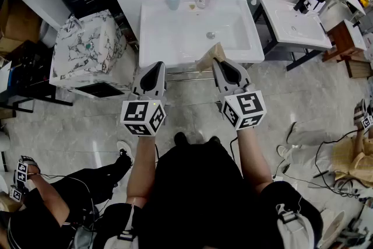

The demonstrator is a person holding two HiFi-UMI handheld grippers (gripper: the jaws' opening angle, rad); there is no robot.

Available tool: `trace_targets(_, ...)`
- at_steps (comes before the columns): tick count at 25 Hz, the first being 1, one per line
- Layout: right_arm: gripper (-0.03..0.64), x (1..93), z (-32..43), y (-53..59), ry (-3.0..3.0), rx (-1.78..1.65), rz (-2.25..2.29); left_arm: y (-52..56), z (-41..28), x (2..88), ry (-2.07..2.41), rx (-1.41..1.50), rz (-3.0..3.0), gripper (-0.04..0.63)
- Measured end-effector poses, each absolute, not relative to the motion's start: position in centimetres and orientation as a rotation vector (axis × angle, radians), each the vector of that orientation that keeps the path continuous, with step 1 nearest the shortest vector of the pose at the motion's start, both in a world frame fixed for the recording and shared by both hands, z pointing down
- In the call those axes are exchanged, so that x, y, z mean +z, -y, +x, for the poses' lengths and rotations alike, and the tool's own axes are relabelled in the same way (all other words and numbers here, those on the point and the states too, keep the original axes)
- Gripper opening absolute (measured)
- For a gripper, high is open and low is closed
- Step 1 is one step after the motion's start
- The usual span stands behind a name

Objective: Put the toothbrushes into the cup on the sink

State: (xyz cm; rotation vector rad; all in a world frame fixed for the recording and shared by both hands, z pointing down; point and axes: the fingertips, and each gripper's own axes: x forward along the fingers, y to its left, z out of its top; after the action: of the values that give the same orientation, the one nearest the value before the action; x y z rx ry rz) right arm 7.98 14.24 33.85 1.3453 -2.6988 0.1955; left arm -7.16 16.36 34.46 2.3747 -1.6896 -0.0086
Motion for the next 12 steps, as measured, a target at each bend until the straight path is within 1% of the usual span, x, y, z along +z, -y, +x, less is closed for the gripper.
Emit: trace_targets(12,0.044,34.0,6.1,-15.1,2.702,0.189,1.314,-17.2,-8.7,34.8,1.683,-0.007,2.379,0.015)
